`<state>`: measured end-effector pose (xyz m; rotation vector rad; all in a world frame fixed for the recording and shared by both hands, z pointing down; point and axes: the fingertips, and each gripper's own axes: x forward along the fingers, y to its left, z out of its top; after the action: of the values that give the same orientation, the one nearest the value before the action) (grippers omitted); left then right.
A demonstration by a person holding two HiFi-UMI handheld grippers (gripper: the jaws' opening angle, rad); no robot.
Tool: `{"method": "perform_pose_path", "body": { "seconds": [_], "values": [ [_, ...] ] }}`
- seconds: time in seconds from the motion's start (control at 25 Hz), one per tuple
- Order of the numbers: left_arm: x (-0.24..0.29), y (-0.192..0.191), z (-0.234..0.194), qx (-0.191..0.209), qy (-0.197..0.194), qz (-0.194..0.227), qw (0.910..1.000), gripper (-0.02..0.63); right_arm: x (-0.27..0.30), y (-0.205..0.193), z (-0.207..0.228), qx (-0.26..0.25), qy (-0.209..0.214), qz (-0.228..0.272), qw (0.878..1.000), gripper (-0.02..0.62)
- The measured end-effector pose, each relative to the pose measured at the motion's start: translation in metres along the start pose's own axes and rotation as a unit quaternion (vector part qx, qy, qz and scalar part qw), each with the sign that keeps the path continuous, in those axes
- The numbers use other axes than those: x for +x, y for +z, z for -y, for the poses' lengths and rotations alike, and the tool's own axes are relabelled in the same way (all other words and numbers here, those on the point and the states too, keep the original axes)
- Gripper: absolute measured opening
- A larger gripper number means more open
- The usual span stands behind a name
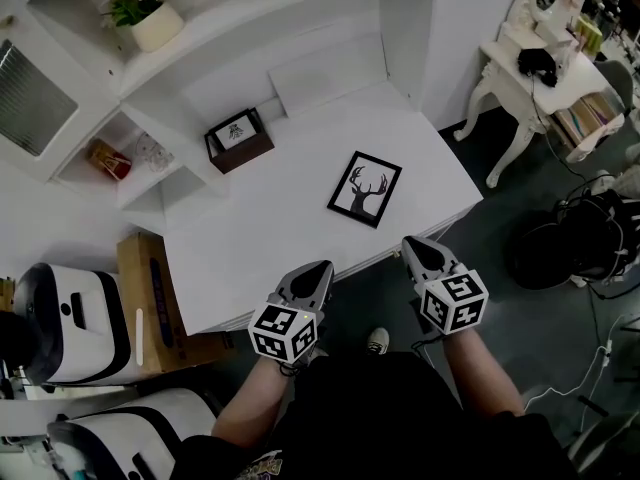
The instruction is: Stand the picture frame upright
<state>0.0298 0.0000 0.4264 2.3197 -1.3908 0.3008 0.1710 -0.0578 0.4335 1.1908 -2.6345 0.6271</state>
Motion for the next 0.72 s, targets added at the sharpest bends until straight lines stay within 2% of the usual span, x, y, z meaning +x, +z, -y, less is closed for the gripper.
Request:
{"method": "perform_pose_path", "body": {
  "seconds": [0.72],
  "values": [
    [0.023,0.001,0.013,0.006,-0.002,-0.017,0.9998,0.006,-0.008,-0.015,0.009,0.003,0.012,-0.013,1.0,0.003]
  ]
}}
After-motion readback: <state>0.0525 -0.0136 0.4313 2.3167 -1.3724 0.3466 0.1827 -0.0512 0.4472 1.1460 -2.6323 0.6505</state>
